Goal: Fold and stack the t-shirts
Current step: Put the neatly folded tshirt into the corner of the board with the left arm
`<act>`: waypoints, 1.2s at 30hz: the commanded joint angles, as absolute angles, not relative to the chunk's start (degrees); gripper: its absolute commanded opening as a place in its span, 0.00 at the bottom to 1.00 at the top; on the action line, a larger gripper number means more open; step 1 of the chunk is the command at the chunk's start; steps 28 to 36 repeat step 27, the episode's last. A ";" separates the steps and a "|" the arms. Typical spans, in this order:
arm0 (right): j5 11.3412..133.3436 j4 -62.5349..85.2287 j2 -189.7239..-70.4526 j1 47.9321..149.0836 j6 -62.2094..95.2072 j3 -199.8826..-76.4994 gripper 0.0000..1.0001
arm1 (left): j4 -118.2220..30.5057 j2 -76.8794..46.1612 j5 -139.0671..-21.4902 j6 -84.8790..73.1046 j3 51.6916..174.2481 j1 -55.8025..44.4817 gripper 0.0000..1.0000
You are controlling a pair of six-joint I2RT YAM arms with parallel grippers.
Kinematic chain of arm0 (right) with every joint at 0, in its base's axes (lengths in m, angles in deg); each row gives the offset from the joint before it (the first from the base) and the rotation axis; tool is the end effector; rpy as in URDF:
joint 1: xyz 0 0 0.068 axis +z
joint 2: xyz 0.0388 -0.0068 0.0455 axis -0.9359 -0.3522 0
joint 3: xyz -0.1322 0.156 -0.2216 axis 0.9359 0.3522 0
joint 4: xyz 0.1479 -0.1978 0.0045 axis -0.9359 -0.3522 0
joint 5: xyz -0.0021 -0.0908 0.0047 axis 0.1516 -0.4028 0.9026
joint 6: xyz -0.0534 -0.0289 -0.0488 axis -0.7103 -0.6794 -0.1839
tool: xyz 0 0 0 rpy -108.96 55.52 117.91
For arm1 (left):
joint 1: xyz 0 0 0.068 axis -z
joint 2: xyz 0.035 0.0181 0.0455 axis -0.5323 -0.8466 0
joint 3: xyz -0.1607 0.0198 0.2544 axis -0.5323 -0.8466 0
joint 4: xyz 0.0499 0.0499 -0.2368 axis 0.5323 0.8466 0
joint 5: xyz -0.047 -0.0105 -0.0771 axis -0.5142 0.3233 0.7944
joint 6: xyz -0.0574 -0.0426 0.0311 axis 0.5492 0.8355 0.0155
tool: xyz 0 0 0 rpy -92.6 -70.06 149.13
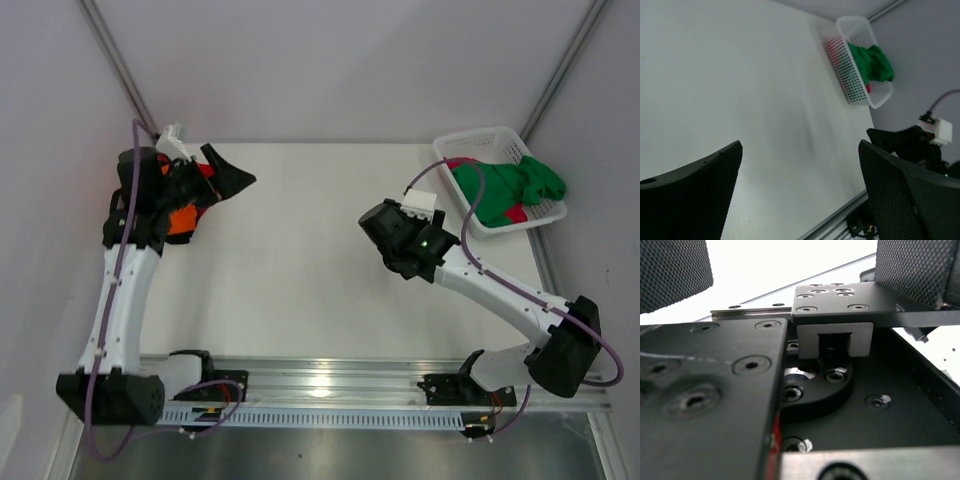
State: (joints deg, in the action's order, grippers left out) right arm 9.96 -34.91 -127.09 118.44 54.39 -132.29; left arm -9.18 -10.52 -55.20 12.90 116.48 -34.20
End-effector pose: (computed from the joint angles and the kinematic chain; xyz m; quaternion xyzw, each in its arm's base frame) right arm 0.2110 0.1603 0.3344 0.1052 0.8520 -0.1060 0.5017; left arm 0.2619 -0.0272 0.4108 -0.0855 0.8278 -0.3595 0.4222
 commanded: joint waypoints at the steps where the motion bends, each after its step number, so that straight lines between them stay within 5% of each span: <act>1: 9.06 -28.06 -125.21 117.55 46.00 -134.54 0.78 | -22.49 -0.18 -53.30 11.89 111.57 -32.77 1.00; 13: 21.10 -24.71 -131.00 117.72 48.18 -134.89 0.78 | -0.99 1.77 -65.94 3.81 114.27 -28.82 0.99; 36: 22.78 -23.74 -131.98 118.60 47.21 -134.54 0.78 | -1.24 7.66 -71.84 4.33 110.06 -28.91 1.00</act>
